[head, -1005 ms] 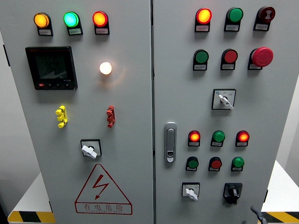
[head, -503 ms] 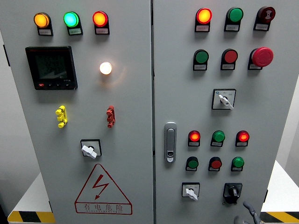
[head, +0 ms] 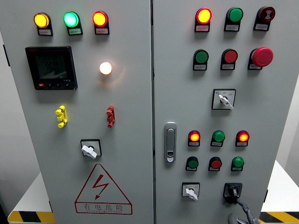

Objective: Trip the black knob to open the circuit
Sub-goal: 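Raise the right hand toward the black rotary knob at the bottom, then grip the black knob with the right hand and twist it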

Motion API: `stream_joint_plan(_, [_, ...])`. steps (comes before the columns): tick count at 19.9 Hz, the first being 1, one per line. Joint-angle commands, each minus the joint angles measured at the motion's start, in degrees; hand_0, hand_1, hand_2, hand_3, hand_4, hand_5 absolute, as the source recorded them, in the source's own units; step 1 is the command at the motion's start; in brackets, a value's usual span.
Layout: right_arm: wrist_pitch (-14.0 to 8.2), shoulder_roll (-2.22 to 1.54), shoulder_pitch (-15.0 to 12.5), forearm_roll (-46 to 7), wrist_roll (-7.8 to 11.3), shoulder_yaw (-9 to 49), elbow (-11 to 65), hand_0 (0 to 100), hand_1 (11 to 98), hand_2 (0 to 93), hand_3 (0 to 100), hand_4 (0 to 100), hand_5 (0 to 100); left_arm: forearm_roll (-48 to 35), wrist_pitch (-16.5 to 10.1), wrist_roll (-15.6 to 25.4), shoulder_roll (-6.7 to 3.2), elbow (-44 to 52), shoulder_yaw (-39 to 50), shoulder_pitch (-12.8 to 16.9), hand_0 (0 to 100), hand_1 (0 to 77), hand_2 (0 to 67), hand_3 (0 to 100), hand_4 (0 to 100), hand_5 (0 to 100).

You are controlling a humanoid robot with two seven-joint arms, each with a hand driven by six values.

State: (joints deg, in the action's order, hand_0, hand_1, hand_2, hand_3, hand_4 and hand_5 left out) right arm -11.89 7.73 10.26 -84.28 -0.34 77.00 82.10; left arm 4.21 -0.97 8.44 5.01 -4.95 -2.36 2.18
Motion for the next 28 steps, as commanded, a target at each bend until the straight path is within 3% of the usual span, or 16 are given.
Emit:
stream_joint_plan(1, [0.02,0.0,-0.07,0.0,-0.01,-0.44,-0.01,81,46.6,6.1,88,86,90,0.01,0.0,0.0,0.0,0.02,0.08,0.01,0,3.6,12.7,21,7,2])
stream_joint_plan(4, [0.11,0.0,0.02,0.0,-0.36,-0.62,-0.01,82,46.5,6.1,88,86,91,0.01,0.0,0.0,0.0,0.02,-0.01,0.01,0,3.4,12.7,21,7,2])
stream_joint_plan(6, [0.29,0.0,0.19,0.0,-0.45,-0.71,-0.01,82,46.3,6.1,90,91,100,0.01,0.0,0.0,0.0,0.02,-0.01,0.01,0,3.5,12.7,21,7,2])
stream_joint_plan(28, [0.38,0.09,1.16,0.08,-1.15,-2.64,-0.09,83,45.7,6.3,93,97,100,0.01,0.0,0.0,0.0,0.02,-0.01,0.01,0,3.6,12.7,21,7,2])
